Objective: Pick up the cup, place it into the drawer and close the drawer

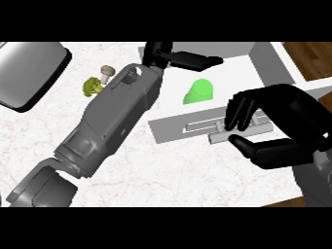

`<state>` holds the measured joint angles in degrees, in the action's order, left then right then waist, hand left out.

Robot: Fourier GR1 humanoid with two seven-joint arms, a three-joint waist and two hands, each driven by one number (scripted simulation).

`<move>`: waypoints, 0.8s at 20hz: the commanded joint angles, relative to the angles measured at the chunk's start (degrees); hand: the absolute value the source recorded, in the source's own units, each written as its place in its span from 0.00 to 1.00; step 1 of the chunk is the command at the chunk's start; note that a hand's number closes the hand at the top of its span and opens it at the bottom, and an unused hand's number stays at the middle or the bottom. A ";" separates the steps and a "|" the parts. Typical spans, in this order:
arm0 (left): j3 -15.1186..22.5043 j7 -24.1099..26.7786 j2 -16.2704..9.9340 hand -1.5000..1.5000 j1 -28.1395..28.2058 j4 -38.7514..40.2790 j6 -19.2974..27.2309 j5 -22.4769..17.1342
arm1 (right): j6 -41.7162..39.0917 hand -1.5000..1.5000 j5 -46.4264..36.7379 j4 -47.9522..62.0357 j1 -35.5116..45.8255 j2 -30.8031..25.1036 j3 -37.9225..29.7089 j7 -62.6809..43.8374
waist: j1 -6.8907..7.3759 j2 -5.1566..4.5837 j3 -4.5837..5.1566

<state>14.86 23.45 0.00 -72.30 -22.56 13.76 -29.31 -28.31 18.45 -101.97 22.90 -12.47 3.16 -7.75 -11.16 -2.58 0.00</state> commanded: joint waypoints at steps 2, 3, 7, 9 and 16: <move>-1.24 2.69 0.00 0.00 -1.13 -0.98 1.81 -4.77 | -8.18 1.00 -2.49 0.14 -0.49 -6.53 5.95 -5.27 | 2.11 0.82 0.06; -1.29 2.78 0.00 0.00 -1.61 -0.37 3.13 -4.56 | -8.87 1.00 -4.47 -1.05 -2.72 -7.69 6.98 -5.53 | 2.99 1.26 0.01; -0.61 4.73 0.00 0.00 -0.27 1.43 2.38 -5.66 | -7.80 0.00 -12.79 0.19 -3.20 -10.00 7.50 -5.93 | 6.04 1.36 -0.02; -1.59 4.30 0.00 0.00 -0.84 1.08 3.77 -6.48 | -5.44 0.00 -21.56 -2.81 -2.91 -10.95 8.59 -3.66 | 7.03 1.78 -0.04; -2.01 8.46 0.00 0.00 2.76 -0.39 1.16 -7.45 | 4.13 0.00 -39.80 11.70 -6.70 -6.82 15.99 5.72 | 10.66 1.97 -0.06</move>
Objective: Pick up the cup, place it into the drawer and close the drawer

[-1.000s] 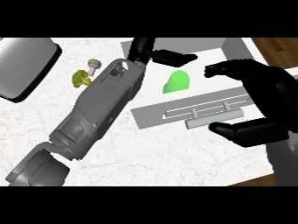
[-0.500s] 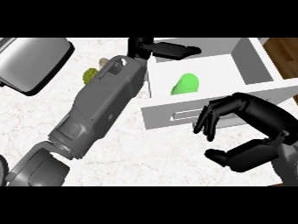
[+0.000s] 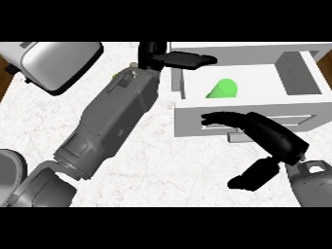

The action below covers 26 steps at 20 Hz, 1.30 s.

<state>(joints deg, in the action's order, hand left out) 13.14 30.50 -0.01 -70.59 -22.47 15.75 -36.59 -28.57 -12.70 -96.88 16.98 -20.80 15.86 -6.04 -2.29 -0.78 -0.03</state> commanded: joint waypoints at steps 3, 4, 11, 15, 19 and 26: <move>-0.37 1.94 0.00 0.00 4.88 -4.04 -1.82 -1.26 | 6.61 0.00 -12.66 18.95 2.67 3.35 5.39 7.17 | 4.18 0.36 -0.04; 0.27 2.36 0.00 0.00 6.54 -4.02 -2.80 -0.45 | 5.73 0.00 -12.98 23.03 2.16 0.04 4.18 12.84 | 4.41 0.27 -0.07; 0.31 1.97 -3.60 0.00 14.46 -9.99 -6.53 -0.58 | 12.49 1.00 -17.41 47.33 13.37 3.51 1.48 20.42 | 7.25 0.12 -0.14; -0.85 0.21 -6.84 0.00 14.82 -12.83 -8.33 -1.57 | 16.66 1.00 -16.47 56.71 20.42 4.65 -3.12 25.98 | 8.45 -0.39 -0.22; -0.58 0.06 -8.12 0.00 18.11 -15.66 -10.71 -1.99 | 18.74 1.00 -15.00 63.05 26.85 2.34 -8.10 28.40 | 10.00 -0.63 -0.25; 0.21 -1.57 -10.78 0.00 20.34 -17.62 -13.35 -1.68 | 20.52 1.00 -11.83 68.96 35.55 -1.38 -14.70 27.30 | 12.22 -1.63 -0.25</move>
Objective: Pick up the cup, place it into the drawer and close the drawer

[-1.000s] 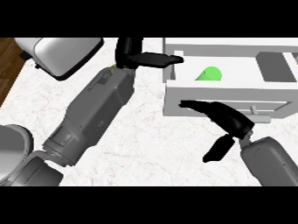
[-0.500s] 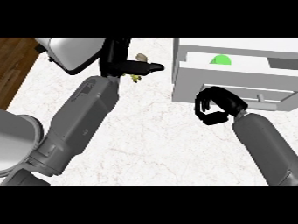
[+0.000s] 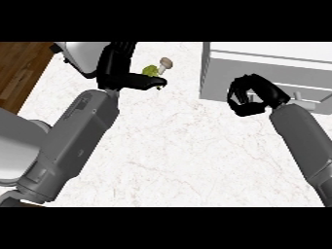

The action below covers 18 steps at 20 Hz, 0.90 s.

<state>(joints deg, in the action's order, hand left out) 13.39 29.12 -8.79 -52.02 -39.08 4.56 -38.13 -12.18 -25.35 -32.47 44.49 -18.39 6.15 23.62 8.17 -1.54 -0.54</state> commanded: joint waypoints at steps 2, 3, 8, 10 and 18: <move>0.77 -1.86 -1.22 0.00 1.31 -1.81 -2.20 -0.12 | 2.67 1.00 2.22 4.59 8.31 -5.00 -6.20 -2.12 | 2.42 -0.92 0.17; 0.53 -0.54 -1.59 0.00 2.72 -2.05 -2.42 -0.10 | 1.85 1.00 2.36 4.47 9.13 -5.99 -6.42 -2.77 | 2.44 -0.76 0.28; 0.63 -1.61 -2.23 0.00 3.69 -2.90 -4.56 -0.73 | 0.14 1.00 3.69 3.48 9.43 -7.00 -7.18 -2.85 | 3.37 -1.19 0.33; 0.56 -1.45 -2.44 0.00 3.52 -3.39 -3.88 -0.52 | -1.43 1.00 4.39 2.93 9.73 -8.04 -7.56 -3.05 | 3.76 -1.03 0.34; 0.46 -1.87 -3.18 0.00 4.29 -4.50 -5.91 -1.11 | -5.89 1.00 7.05 0.78 9.15 -10.02 -8.71 -3.69 | 4.54 -1.26 0.41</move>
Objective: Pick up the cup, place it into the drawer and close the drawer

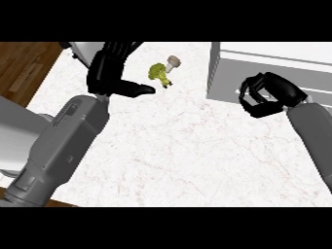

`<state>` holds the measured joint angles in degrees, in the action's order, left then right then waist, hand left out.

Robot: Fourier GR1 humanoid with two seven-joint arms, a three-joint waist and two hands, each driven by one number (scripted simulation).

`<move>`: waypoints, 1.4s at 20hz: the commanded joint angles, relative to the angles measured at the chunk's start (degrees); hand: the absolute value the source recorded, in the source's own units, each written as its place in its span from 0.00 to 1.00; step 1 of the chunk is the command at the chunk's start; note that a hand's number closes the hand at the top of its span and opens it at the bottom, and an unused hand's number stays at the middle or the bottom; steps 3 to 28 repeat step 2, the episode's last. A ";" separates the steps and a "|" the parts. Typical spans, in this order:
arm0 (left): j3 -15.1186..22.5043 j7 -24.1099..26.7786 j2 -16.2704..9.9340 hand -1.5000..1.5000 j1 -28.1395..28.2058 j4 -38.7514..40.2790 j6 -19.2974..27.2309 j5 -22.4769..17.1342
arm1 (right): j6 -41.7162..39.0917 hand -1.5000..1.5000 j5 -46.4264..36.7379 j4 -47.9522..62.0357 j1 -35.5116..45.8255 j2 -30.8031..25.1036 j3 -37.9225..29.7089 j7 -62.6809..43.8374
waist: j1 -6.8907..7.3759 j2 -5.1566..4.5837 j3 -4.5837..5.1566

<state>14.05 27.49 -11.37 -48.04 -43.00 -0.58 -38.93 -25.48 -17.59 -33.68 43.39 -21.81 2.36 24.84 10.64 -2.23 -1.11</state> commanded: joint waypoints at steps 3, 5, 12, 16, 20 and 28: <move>0.48 0.21 -0.26 0.00 1.26 -0.58 -1.06 0.19 | 7.14 1.00 -0.27 1.26 9.88 -6.34 -4.98 -4.80 | 2.45 -0.84 0.95; 0.48 0.21 -0.26 0.00 1.26 -0.58 -1.06 0.19 | 7.14 1.00 -0.27 1.26 9.88 -6.34 -4.98 -4.80 | 2.45 -0.84 0.95; 0.48 0.21 -0.26 0.00 1.26 -0.58 -1.06 0.19 | 7.14 1.00 -0.27 1.26 9.88 -6.34 -4.98 -4.80 | 2.45 -0.84 0.95; 0.48 0.21 -0.26 0.00 1.26 -0.58 -1.06 0.19 | 7.14 1.00 -0.27 1.26 9.88 -6.34 -4.98 -4.80 | 2.45 -0.84 0.95; 0.48 0.21 -0.26 0.00 1.26 -0.58 -1.06 0.19 | 7.14 1.00 -0.27 1.26 9.88 -6.34 -4.98 -4.80 | 2.45 -0.84 0.95; 0.48 0.21 -0.26 0.00 1.26 -0.58 -1.06 0.19 | 7.14 1.00 -0.27 1.26 9.88 -6.34 -4.98 -4.80 | 2.45 -0.84 0.95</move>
